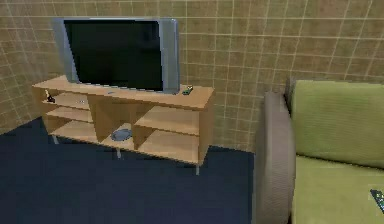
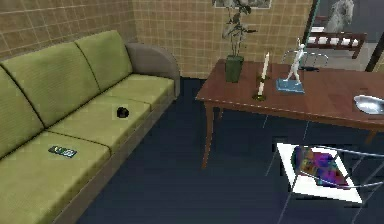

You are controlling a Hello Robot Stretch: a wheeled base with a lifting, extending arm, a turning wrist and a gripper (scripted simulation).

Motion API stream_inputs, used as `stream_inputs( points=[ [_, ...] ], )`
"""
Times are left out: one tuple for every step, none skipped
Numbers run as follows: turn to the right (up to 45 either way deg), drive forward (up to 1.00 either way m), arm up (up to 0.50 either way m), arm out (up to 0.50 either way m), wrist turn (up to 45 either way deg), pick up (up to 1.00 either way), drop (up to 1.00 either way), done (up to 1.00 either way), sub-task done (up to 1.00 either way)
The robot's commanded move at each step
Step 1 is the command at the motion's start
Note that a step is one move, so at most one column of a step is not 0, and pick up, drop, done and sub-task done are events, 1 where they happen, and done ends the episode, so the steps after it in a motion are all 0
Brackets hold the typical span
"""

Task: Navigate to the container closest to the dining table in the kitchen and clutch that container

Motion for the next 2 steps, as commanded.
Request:
stream_inputs(
  points=[
    [12.0,0.0,0.0,0.0,0.0,0.0,0.0,0.0,0.0],
    [0.0,0.25,0.0,0.0,0.0,0.0,0.0,0.0,0.0]
  ],
)
